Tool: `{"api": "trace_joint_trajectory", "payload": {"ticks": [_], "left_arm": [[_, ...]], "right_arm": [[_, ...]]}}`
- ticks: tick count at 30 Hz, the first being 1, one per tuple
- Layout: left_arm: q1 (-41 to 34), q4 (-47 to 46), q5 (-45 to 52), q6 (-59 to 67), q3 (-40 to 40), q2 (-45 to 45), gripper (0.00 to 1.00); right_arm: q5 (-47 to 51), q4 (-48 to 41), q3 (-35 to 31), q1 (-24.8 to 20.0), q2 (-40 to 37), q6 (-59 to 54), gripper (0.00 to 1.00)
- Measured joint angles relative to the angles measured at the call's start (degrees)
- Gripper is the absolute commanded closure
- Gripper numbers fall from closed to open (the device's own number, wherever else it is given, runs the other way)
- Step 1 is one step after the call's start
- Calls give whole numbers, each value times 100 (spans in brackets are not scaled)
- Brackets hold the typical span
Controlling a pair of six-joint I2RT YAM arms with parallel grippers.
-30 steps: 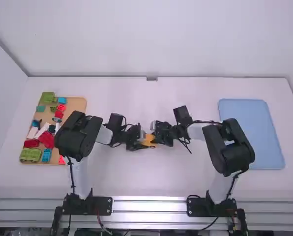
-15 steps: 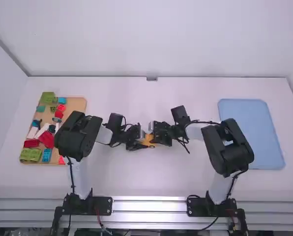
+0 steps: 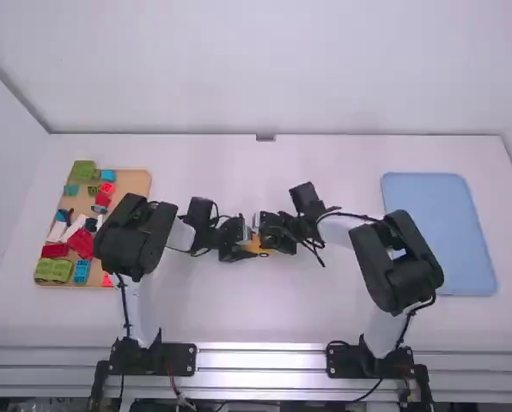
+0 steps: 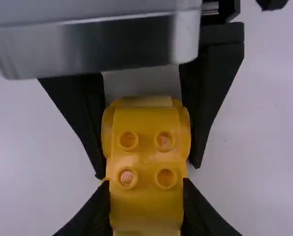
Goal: Assemble lego blocks to make yellow taxi
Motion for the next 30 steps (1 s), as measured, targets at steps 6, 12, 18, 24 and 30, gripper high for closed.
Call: {"api": "trace_joint_trajectory", "payload": {"ticks": [6, 12, 18, 24, 30], "left_arm": [[0, -33, -4, 4, 17, -2, 66], [0, -50, -42, -17, 44, -2, 66], [-17, -66, -59, -39, 63, -2, 67], [-76, -83, -35, -37, 63, -2, 67], [-76, -85, -33, -42, 63, -2, 61]], "right_arm": [[-120, 9, 13, -42, 28, -48, 84], [-376, 177, 13, -125, 114, -72, 67], [-420, 317, 11, -83, 155, -57, 60], [-442, 367, 13, -48, 149, -35, 34], [-654, 332, 13, -221, -144, -48, 2]]}}
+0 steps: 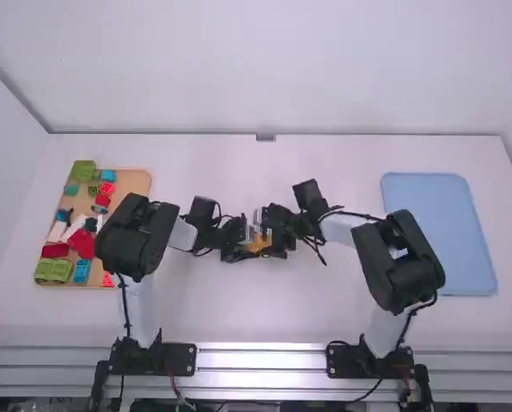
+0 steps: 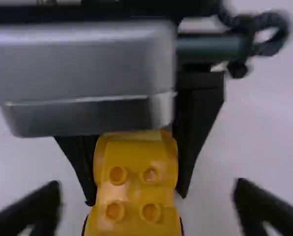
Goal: Assemble lego blocks to make yellow taxi
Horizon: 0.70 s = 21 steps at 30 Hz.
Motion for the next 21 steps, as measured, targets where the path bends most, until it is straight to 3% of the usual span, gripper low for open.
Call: {"api": "trace_joint_trajectory", "payload": {"ticks": [3, 4, 6, 13, 16, 21], "left_arm": [[0, -4, 2, 2, 0, 0, 38], [0, -7, -2, -2, 0, 0, 21], [-2, -9, 22, -39, 0, 0, 1], [-4, -675, 68, -136, 116, -144, 1], [-4, -1644, -234, -199, 234, -487, 1], [-4, -3248, -824, -284, 533, -1231, 1]], "right_arm": [[-186, -111, 0, -166, -271, -11, 2], [-323, -319, 0, -299, -437, -68, 2], [-560, -625, 0, -531, -614, -212, 2], [-844, -452, -254, -1019, -649, -444, 2], [-846, 501, -745, -966, -608, -114, 2], [-741, 1528, -979, -688, -164, 601, 2]]}}
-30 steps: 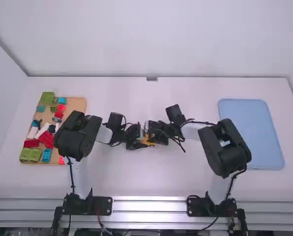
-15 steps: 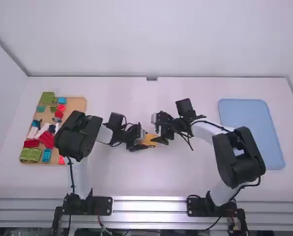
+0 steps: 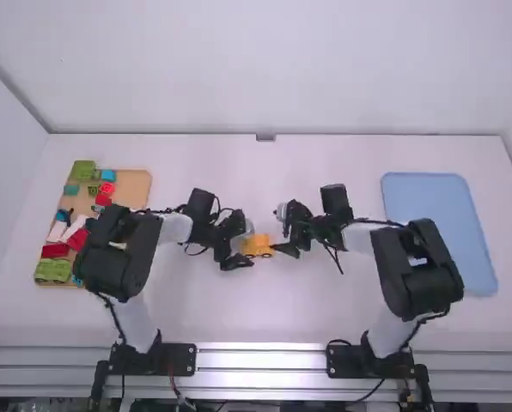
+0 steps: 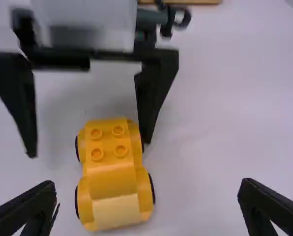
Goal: Assemble lego blocks to make yellow taxi
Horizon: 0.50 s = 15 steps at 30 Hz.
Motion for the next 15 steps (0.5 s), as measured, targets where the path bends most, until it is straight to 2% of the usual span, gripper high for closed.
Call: {"api": "trace_joint_trajectory", "payload": {"ticks": [2, 6, 15], "left_arm": [[0, -693, -319, -17, 251, -481, 1], [0, -1296, -820, -20, 551, -1322, 1], [66, -1373, -1379, -129, 234, -3169, 1]], "right_arm": [[44, 293, -15, 160, 302, 197, 2], [61, 391, -2, 382, 728, 348, 2], [81, 70, 603, 577, 1248, 184, 2]]}}
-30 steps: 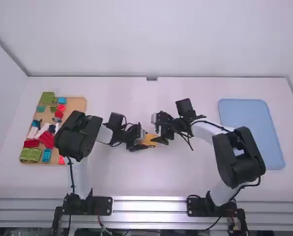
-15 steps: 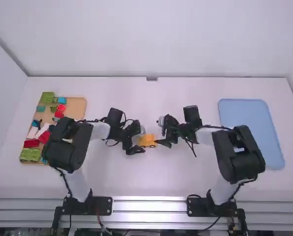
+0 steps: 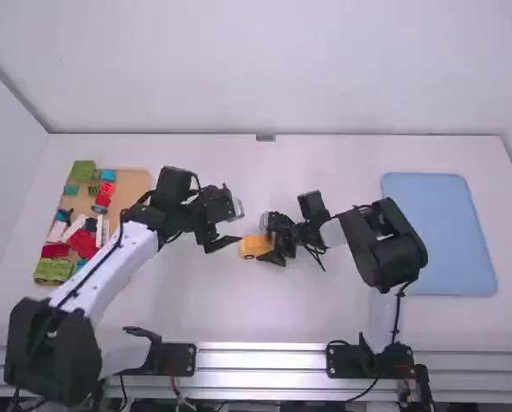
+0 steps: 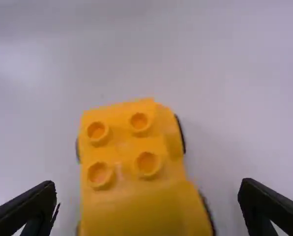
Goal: Assemble lego blocks to make yellow taxi
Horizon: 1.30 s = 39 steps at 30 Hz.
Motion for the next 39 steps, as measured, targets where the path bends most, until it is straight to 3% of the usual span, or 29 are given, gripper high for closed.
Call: {"api": "trace_joint_trajectory", "payload": {"ticks": [3, 6, 12, 17, 21, 25, 31, 33, 39], "left_arm": [[-2, 402, -326, -448, -321, -627, 1], [-2, 748, -763, -994, -599, -1056, 1], [22, 1082, -1515, -1921, -892, -1521, 1], [24, 1220, -1980, -2297, -907, -1703, 1], [28, 1443, -2457, -2597, -907, -1709, 1], [61, 1814, -3233, -2988, -907, -1687, 1], [66, 2194, -3899, -3088, -907, -1440, 1], [90, 2415, -4100, -3128, -907, -1309, 1], [133, 2800, -4450, -3189, -907, -1038, 1]], "right_arm": [[2, -173, 245, 118, 151, -162, 4], [129, -459, 343, 258, 208, -315, 25], [431, -728, 476, 426, 219, -437, 51], [483, -1001, 588, 398, 214, -459, 53], [662, -1954, 743, 199, -22, -511, 54], [1416, -3049, 855, -323, -863, -623, 54], [2516, -3340, 1040, -1285, -2085, -232, 57], [2907, -3477, 1047, -1908, -2520, 101, 58], [3379, -3508, 1047, -3283, -2782, 933, 59]]}}
